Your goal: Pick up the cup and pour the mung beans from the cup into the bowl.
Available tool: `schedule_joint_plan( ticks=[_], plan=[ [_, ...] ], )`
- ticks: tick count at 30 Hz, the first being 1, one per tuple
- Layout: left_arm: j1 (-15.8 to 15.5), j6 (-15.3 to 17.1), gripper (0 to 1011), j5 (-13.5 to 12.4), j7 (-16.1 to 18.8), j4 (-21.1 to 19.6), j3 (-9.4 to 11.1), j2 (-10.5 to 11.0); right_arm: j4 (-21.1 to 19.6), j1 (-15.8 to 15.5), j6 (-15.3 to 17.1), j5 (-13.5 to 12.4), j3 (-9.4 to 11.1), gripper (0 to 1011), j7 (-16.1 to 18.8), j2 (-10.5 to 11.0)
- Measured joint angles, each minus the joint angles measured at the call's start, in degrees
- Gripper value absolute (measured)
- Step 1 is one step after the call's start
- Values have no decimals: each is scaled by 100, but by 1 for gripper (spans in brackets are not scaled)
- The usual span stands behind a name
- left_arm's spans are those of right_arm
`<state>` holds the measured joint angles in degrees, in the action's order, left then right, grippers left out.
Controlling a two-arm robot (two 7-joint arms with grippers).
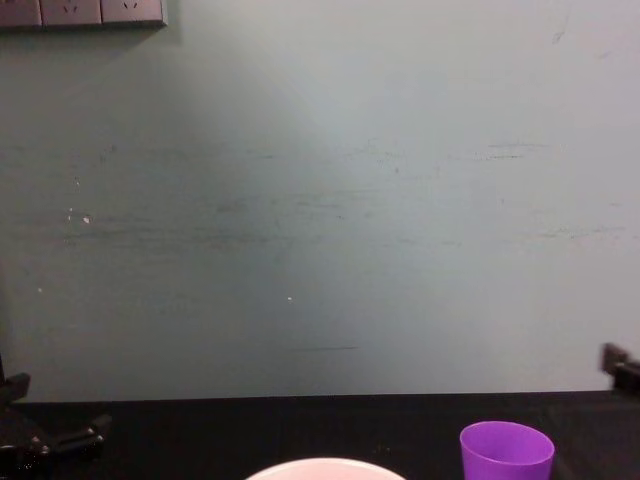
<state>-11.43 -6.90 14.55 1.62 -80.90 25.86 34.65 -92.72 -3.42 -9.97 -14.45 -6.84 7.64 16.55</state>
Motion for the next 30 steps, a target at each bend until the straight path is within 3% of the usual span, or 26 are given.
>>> schedule_joint_plan(
  ticks=[4,8,30],
  plan=[
    [0,0,1003,0,0,0,0,0,-72,-164,-45,245,170,1003,-356,-128],
    [0,0,1003,0,0,0,0,0,-45,-185,-47,352,226,1002,-430,-196],
    [0,0,1004,0,0,0,0,0,57,-160,-74,362,252,1003,-342,-226]
  ],
)
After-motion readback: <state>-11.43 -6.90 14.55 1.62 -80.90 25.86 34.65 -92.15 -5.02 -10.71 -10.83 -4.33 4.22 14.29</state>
